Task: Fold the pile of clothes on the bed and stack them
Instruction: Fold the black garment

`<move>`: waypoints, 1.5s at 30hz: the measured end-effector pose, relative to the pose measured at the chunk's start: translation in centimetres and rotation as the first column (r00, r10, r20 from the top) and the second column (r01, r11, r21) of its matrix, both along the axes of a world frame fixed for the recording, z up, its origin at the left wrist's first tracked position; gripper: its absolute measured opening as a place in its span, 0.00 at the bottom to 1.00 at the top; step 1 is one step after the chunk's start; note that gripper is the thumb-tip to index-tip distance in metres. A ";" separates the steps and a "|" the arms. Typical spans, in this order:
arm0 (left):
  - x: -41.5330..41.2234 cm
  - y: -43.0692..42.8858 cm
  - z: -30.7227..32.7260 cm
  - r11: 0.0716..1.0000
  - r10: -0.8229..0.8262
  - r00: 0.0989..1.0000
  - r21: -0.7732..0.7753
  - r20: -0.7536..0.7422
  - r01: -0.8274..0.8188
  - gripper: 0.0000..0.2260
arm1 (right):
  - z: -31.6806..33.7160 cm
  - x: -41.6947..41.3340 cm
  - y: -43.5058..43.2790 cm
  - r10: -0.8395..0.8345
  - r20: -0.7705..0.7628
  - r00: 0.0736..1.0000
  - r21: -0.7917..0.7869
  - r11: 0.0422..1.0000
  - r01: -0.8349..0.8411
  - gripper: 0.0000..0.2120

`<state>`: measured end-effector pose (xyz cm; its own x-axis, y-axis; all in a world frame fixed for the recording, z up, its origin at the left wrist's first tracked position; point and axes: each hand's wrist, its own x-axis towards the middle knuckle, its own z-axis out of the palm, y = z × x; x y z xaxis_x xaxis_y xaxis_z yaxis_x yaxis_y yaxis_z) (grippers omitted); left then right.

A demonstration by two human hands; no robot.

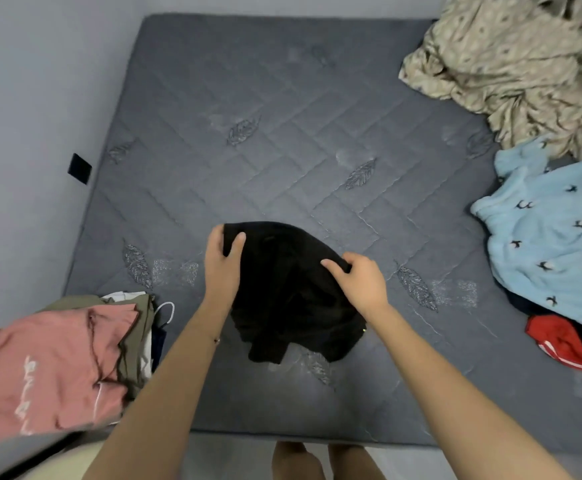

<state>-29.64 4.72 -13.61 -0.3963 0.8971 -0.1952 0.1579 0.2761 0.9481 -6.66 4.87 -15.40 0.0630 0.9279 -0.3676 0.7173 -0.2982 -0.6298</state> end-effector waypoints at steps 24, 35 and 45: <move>-2.2 -0.2 16.9 0.960 0.025 0.998 0.276 0.051 -0.038 0.03 | 11.9 1.6 -4.1 0.253 0.237 0.938 -0.116 0.966 -0.231 0.23; -3.9 0.1 18.5 0.954 0.074 0.987 0.277 0.145 -0.112 0.07 | 13.8 0.9 -3.0 0.343 0.195 0.919 -0.145 0.937 -0.318 0.22; -6.5 -0.3 18.4 0.922 0.189 0.947 0.283 0.261 -0.263 0.03 | 12.9 2.1 -3.6 0.214 0.361 0.908 -0.206 0.968 -0.146 0.35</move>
<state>-36.14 4.46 4.82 -0.5743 0.8181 -0.0299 -0.1007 -0.0343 0.9943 -4.60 1.25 -2.47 0.0663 0.8620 -0.5026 0.9423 -0.2197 -0.2526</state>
